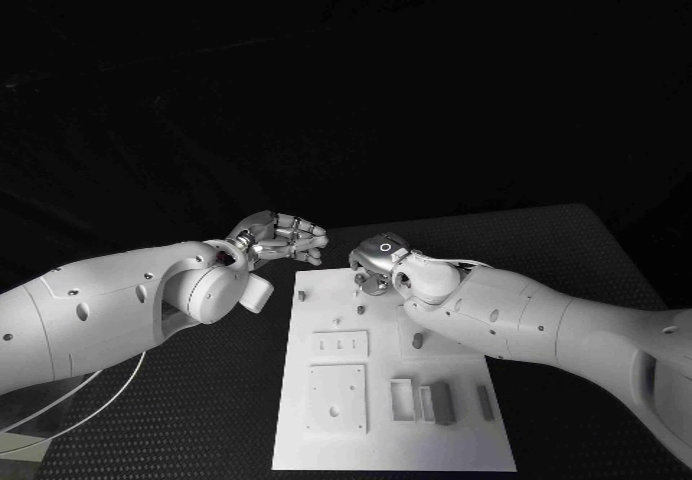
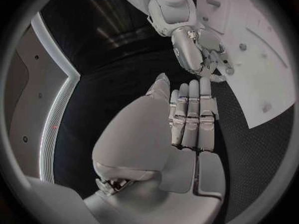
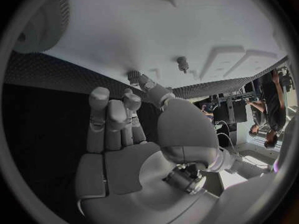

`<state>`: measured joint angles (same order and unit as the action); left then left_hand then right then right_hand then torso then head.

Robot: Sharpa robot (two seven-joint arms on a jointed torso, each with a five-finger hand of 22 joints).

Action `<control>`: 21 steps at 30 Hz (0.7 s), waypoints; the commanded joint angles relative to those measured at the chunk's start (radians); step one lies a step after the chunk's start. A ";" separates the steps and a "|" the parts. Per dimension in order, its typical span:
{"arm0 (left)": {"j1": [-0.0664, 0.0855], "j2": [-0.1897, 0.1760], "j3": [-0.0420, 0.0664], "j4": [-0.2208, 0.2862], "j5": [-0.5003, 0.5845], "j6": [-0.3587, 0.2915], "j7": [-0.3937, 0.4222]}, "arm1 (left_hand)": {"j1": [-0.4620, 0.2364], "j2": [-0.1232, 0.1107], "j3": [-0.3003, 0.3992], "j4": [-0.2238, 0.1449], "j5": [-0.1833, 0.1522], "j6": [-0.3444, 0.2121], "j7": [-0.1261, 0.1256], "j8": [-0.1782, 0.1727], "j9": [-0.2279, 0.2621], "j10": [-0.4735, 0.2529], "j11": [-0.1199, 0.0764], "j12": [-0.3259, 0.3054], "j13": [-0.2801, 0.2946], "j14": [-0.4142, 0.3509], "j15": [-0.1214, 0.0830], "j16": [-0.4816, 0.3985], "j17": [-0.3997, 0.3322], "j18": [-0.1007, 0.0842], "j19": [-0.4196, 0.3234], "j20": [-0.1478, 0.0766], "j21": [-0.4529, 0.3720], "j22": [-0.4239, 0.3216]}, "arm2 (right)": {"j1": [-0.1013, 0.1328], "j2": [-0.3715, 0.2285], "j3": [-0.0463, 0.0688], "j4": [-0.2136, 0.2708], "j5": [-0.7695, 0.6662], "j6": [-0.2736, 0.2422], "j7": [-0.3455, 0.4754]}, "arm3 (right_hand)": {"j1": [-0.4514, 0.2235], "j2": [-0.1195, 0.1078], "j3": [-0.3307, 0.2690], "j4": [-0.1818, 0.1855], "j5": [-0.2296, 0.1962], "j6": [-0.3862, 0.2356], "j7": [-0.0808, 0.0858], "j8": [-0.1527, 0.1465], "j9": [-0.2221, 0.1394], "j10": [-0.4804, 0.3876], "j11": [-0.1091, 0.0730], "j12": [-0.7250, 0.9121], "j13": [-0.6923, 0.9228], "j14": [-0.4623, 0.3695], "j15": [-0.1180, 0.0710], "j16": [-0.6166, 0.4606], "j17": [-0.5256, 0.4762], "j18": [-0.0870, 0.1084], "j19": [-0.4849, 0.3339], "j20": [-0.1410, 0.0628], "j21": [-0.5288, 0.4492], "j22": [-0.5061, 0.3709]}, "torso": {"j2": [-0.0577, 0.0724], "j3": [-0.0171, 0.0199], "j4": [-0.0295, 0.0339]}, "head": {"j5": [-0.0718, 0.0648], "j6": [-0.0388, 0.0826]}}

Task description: Assemble the parts on the task board

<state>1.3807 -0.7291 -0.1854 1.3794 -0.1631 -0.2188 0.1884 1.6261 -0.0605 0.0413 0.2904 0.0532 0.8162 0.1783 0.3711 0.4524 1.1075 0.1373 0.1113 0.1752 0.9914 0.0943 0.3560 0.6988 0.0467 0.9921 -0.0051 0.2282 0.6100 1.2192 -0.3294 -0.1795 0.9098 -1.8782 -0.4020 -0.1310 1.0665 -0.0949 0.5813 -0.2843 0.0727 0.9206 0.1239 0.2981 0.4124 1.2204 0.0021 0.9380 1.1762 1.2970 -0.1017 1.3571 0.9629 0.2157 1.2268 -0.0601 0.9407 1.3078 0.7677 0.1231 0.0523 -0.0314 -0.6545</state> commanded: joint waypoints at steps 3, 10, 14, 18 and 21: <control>0.003 0.003 0.001 0.000 -0.003 0.001 0.006 | -0.006 0.000 -0.006 0.000 0.003 0.001 0.005 -0.004 -0.001 0.005 0.005 -0.006 0.001 0.009 0.002 -0.006 0.002 0.012 0.005 0.001 -0.004 -0.001 | 0.000 -0.002 0.000 0.007 0.005 0.002 0.000 | -0.002 -0.011 0.005 0.000 0.004 -0.005 0.002 -0.005 -0.002 0.000 0.010 -0.004 -0.001 0.000 0.006 0.002 -0.001 0.046 0.000 -0.005 0.000 0.017 | 0.000 -0.0011 0.0514 | -0.001 0.000; 0.003 -0.006 0.001 0.000 -0.003 -0.003 0.012 | -0.006 0.000 -0.006 0.000 0.003 0.001 0.005 -0.005 -0.001 0.006 0.005 -0.007 0.001 0.009 0.002 -0.007 0.002 0.012 0.005 0.001 -0.004 -0.001 | 0.011 -0.044 0.001 0.075 0.035 -0.020 0.001 | -0.007 -0.017 0.003 0.003 0.003 -0.009 0.004 -0.008 -0.003 0.000 0.012 -0.004 -0.001 0.001 0.008 0.003 -0.001 0.046 0.001 -0.005 0.000 0.016 | -0.001 -0.0022 0.0490 | -0.002 0.004; 0.004 -0.013 0.001 0.001 -0.003 0.002 0.022 | -0.006 -0.001 -0.006 0.000 0.003 0.001 0.005 -0.004 -0.001 0.006 0.005 -0.007 0.002 0.009 0.002 -0.007 0.002 0.012 0.005 0.001 -0.005 -0.001 | 0.028 -0.084 0.023 0.140 0.068 -0.029 0.008 | -0.012 -0.025 0.002 0.006 0.003 -0.011 0.005 -0.009 -0.004 0.000 0.013 -0.004 -0.001 0.001 0.009 0.003 -0.002 0.046 0.002 -0.005 0.000 0.016 | -0.001 -0.0027 0.0465 | -0.005 0.011; 0.005 -0.025 0.002 0.002 -0.003 0.005 0.030 | -0.006 -0.001 -0.007 0.000 0.003 0.003 0.004 -0.004 -0.001 0.009 0.004 -0.007 0.003 0.010 0.001 -0.008 0.004 0.011 0.005 0.001 -0.005 -0.001 | 0.049 -0.143 0.050 0.224 0.122 -0.026 0.028 | -0.018 -0.035 0.003 0.013 0.004 -0.011 0.006 -0.010 -0.004 0.000 0.014 -0.003 -0.001 0.001 0.009 0.004 -0.002 0.046 0.004 -0.005 -0.001 0.016 | -0.002 -0.0028 0.0407 | -0.005 0.017; 0.005 -0.031 0.002 0.001 -0.002 0.011 0.035 | -0.006 -0.001 -0.007 0.000 0.003 0.005 0.003 -0.003 -0.001 0.011 0.003 -0.007 0.004 0.010 0.001 -0.009 0.005 0.012 0.006 0.001 -0.005 -0.001 | 0.064 -0.187 0.062 0.273 0.171 -0.012 0.057 | -0.021 -0.039 0.003 0.016 0.004 -0.010 0.006 -0.009 -0.004 0.000 0.014 -0.003 -0.001 0.001 0.009 0.004 -0.002 0.046 0.004 -0.005 -0.001 0.016 | -0.004 -0.0042 0.0340 | -0.004 0.021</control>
<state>1.3818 -0.7595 -0.1843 1.3790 -0.1632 -0.2187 0.1983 1.6261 -0.0605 0.0413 0.2904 0.0532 0.8162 0.1784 0.3711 0.4525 1.1109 0.1407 0.1075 0.1780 0.9941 0.0970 0.3521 0.7025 0.0467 0.9921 -0.0051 0.2283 0.6102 1.2796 -0.5078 -0.1183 1.1685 -1.7809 -0.4190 -0.1145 1.0440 -0.1251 0.5839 -0.2755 0.0727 0.9155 0.1282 0.2941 0.4091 1.2205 0.0089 0.9381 1.1764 1.3001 -0.0979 1.3571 0.9620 0.2154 1.2309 -0.0606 0.9407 1.3078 0.7653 0.1202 0.0523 -0.0363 -0.6369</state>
